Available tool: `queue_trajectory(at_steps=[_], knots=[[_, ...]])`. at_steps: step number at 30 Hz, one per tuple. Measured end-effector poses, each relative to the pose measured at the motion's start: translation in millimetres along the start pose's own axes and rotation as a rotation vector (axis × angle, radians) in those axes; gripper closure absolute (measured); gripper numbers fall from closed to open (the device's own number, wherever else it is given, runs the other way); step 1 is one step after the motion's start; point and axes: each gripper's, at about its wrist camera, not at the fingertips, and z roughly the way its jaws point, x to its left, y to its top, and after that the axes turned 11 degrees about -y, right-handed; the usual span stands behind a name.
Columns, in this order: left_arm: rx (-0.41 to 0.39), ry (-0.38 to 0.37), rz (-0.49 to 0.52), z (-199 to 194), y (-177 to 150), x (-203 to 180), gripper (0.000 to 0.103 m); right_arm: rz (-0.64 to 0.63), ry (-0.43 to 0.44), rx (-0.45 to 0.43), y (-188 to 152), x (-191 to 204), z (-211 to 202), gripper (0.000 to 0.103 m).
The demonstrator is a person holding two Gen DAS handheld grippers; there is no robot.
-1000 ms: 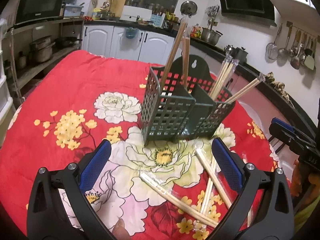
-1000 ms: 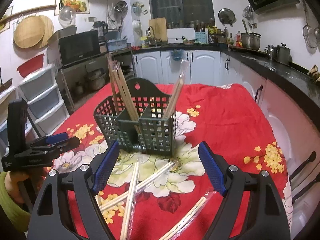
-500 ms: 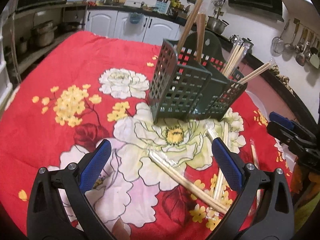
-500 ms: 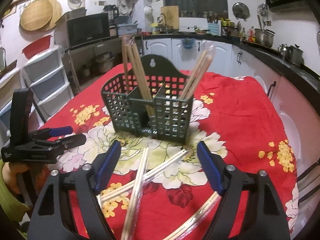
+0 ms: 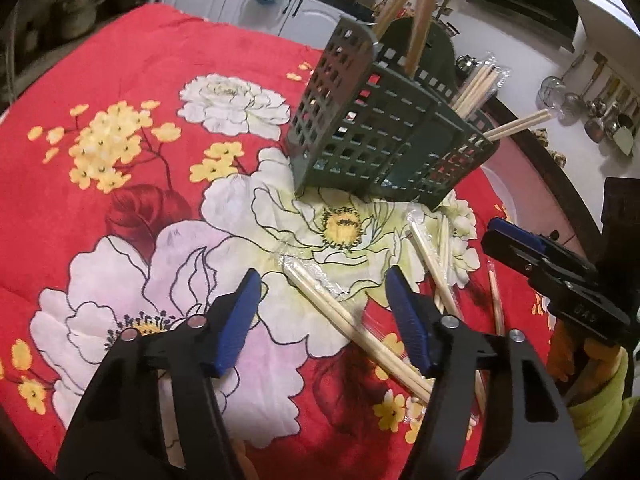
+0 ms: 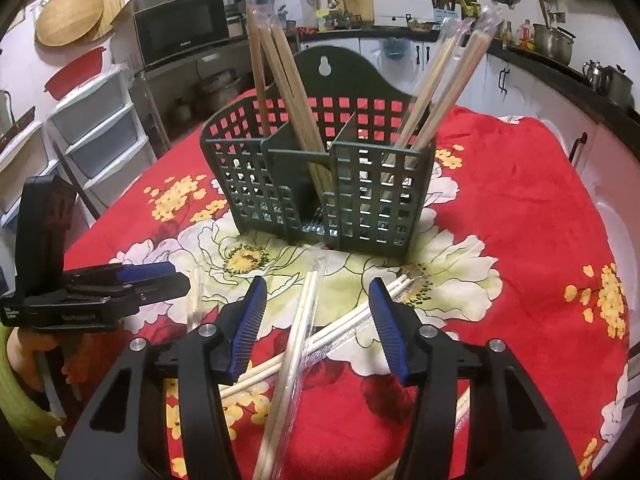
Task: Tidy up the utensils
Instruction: 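Close the left tool on a wrapped chopstick while the right tool grasps another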
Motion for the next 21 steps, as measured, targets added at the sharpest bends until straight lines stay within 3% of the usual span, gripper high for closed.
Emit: queue_trajectory(at_steps=[8, 18, 21], knots=[[0.021, 0.001, -0.036, 12, 7, 10, 0.053, -0.032, -0.007, 0.054, 9, 10, 27, 0.055], [0.015, 0.045, -0.035, 20, 15, 22, 0.087, -0.011, -0.021, 0.129, 16, 11, 66, 0.064], [0.015, 0.049, -0.033, 21, 15, 25, 0.092, -0.010, -0.031, 0.138, 16, 12, 74, 0.069]])
